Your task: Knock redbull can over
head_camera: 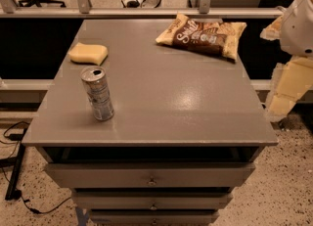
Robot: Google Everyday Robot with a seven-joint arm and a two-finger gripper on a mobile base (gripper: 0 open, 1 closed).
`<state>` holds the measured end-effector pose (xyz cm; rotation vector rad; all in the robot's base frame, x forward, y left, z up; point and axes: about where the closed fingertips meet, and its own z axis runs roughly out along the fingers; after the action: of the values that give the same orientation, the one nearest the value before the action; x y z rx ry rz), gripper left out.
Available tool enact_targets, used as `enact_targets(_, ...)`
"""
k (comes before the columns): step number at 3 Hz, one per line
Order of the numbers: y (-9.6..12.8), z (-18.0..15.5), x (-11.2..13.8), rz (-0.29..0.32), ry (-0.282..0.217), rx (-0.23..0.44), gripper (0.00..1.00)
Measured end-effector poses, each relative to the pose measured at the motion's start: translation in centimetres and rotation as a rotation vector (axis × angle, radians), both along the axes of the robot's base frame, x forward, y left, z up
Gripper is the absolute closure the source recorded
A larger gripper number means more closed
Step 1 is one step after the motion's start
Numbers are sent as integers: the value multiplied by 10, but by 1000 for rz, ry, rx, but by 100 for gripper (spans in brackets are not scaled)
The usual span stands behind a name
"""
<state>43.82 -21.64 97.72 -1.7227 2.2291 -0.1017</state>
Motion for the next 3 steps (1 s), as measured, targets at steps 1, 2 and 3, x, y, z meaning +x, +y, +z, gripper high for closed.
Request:
enact_targets(1, 1, -1, 0, 1, -1, 6, 0)
enact_targets(2, 21, -10, 2, 17, -12, 109, 0)
enact_targets(3, 92, -31, 17, 136, -26, 324, 0)
